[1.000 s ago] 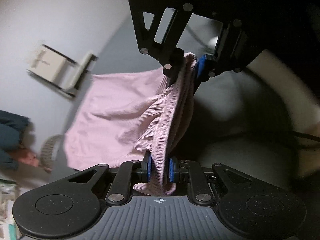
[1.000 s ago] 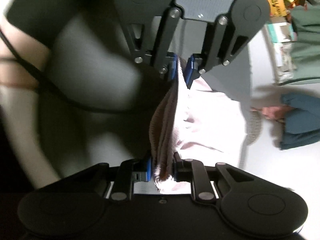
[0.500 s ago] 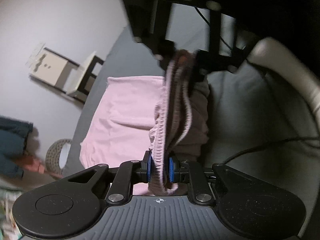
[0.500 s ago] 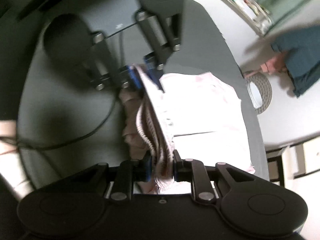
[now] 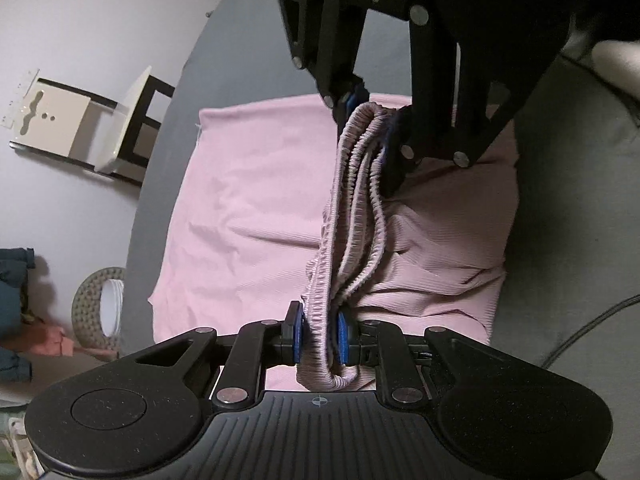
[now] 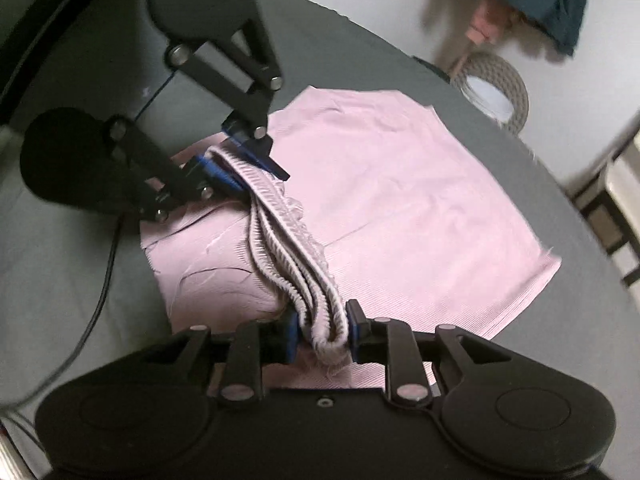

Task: Fold clothes
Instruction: 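Fold the waistband bundle over onto the garment with both grippers, then open the right gripper while the left gripper opens, releasing the folded waistband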

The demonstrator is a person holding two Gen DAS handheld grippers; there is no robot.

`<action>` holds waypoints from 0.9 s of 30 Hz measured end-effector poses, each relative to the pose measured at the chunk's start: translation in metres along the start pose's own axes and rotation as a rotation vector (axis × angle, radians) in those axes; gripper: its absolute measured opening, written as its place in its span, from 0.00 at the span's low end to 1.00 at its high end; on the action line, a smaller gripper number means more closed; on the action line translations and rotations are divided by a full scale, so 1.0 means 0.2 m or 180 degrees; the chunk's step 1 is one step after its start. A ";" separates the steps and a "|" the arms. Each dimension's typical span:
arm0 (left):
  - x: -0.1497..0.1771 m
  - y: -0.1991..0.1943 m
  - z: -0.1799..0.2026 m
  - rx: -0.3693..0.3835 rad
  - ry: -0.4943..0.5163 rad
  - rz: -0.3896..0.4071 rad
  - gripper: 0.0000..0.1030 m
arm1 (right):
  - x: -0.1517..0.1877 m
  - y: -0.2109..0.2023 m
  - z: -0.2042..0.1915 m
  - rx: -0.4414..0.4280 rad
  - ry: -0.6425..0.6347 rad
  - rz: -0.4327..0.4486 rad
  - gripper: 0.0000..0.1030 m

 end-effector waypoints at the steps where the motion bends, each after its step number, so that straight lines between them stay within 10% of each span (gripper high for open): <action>1: 0.00 0.02 0.01 0.0014 -0.0029 -0.0025 0.17 | 0.00 0.00 0.00 0.0004 0.0004 0.0024 0.24; 9: 0.02 0.14 0.00 -0.0105 -0.0273 -0.0188 0.37 | 0.08 -0.04 0.08 -0.0290 0.0584 0.0365 0.29; 13: 0.05 0.16 -0.08 -0.0342 -0.0598 -0.0244 0.78 | 0.11 -0.05 0.16 -0.0369 0.0914 0.0490 0.33; 27: 0.45 -0.01 -0.16 -0.0439 -0.2779 -0.0288 0.80 | 0.20 -0.15 0.42 -0.0741 0.2216 0.1134 0.48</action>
Point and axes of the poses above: each gripper's, at about its wrist camera, not at the fingertips, and y roughly the way its jaws point, z to its right, x to its underside, the point moved 8 cm from there along y, roughly the way its jaws point, and after that the axes turned 15 degrees about -x, right-handed, at the moved point
